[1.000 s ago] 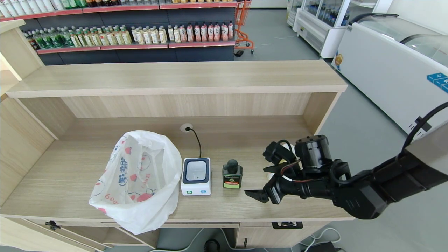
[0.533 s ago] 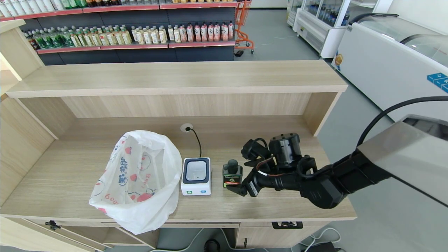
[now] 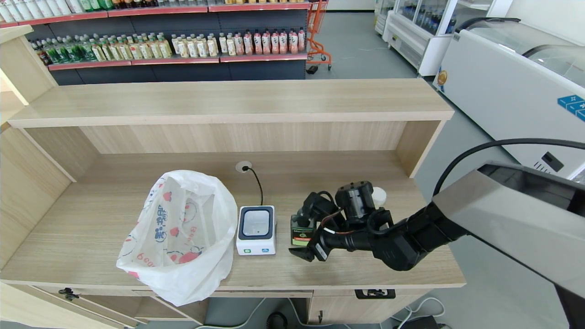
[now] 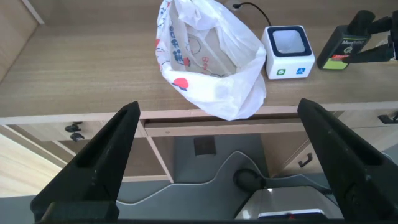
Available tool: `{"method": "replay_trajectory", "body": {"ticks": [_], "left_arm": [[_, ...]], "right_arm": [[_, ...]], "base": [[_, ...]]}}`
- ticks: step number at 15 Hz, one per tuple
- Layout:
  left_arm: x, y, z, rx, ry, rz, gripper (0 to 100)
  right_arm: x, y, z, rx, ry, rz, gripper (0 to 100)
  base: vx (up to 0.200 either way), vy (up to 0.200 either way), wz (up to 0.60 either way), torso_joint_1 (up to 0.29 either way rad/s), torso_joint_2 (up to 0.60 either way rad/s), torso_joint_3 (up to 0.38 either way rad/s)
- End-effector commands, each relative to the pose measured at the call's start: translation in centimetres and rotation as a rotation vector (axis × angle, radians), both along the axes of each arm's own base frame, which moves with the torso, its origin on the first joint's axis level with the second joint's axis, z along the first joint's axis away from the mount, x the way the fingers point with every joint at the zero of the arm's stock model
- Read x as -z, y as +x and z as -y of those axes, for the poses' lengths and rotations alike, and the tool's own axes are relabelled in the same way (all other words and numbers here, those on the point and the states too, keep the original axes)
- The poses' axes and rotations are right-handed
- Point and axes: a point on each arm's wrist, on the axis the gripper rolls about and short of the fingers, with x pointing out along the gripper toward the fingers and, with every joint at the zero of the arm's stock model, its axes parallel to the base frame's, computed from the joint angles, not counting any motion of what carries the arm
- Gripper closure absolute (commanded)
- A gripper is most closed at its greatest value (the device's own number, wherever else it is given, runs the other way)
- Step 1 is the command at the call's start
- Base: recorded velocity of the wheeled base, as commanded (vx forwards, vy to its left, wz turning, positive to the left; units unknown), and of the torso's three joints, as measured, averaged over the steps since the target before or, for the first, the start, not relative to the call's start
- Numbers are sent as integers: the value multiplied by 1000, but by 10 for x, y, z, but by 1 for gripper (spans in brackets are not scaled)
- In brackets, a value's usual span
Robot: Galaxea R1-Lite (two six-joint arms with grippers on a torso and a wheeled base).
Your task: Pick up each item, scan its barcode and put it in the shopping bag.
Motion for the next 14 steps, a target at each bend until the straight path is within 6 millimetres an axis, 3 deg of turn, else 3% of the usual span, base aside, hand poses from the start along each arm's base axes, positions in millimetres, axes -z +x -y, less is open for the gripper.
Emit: {"method": "replay_trajectory", "body": {"ticks": [1, 3, 4, 9, 14], "left_arm": [[0, 0, 0, 0, 0, 0, 0], [0, 0, 0, 0, 0, 0, 0], [0, 0, 0, 0, 0, 0, 0], [0, 0, 0, 0, 0, 0, 0], [0, 0, 0, 0, 0, 0, 0]], "right_arm": [[7, 5, -4, -1, -3, -5, 0], [7, 12, -9, -2, 7, 13, 0], [7, 17, -10, -2, 11, 27, 100], [6, 22, -5, 15, 13, 31, 100], [5, 7, 11, 28, -12, -8, 100]], "base": [[0, 0, 0, 0, 0, 0], [0, 0, 0, 0, 0, 0], [0, 0, 0, 0, 0, 0], [0, 0, 0, 0, 0, 0], [0, 0, 0, 0, 0, 0]]}}
